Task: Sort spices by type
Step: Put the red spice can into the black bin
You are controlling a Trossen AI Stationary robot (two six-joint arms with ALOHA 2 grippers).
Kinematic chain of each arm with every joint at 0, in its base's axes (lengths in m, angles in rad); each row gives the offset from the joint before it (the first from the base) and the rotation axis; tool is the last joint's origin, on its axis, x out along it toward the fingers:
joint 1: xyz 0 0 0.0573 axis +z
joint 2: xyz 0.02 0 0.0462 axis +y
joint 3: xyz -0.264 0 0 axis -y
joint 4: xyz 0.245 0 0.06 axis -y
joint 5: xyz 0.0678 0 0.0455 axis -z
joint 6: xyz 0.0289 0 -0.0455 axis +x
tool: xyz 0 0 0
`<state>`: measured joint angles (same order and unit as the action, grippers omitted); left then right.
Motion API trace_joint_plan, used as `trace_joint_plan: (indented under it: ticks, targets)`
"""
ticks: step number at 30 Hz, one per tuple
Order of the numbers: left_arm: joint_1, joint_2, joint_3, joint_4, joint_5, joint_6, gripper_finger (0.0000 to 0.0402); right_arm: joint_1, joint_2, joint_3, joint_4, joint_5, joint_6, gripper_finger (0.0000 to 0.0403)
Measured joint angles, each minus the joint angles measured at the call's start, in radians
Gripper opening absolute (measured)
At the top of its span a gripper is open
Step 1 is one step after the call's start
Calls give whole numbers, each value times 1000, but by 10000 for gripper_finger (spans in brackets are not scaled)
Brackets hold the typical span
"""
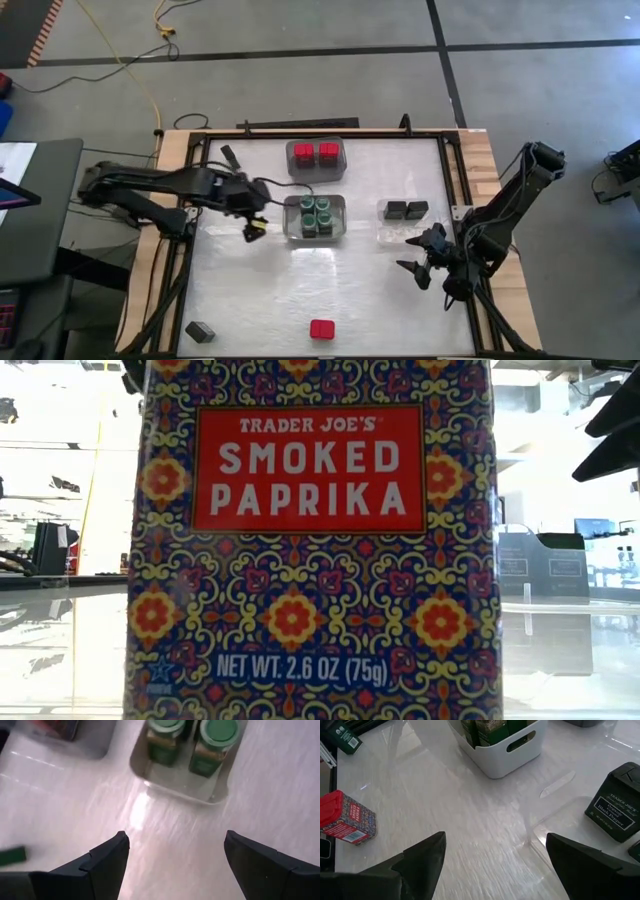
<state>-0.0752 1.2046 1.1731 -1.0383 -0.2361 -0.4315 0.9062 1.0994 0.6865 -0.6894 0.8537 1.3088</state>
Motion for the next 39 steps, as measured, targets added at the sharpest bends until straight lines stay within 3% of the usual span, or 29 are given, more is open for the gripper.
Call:
trace_joint_plan:
  ticks: [9, 24, 28, 31, 36, 39]
  targets:
    - [0, -206, -129, 19, -86, -209, 313, -5, 0, 0, 60, 9, 1, 372]
    - [0, -251, -165, 13, -105, -243, 313, -10, 0, 0, 107, 11, 0, 372]
    - [0, -244, -165, -24, -107, -93, 313, -43, 0, 0, 109, 11, -5, 372]
    - [0, -231, -165, -18, -107, 40, 313, -79, 4, 0, 152, 12, -89, 372]
    - [-11, -179, -165, 38, -107, 32, 313, -146, 46, 0, 328, 2, -335, 372]
    - [-57, -156, -199, 154, -84, 106, 313, -186, 89, 0, 508, -45, -536, 372]
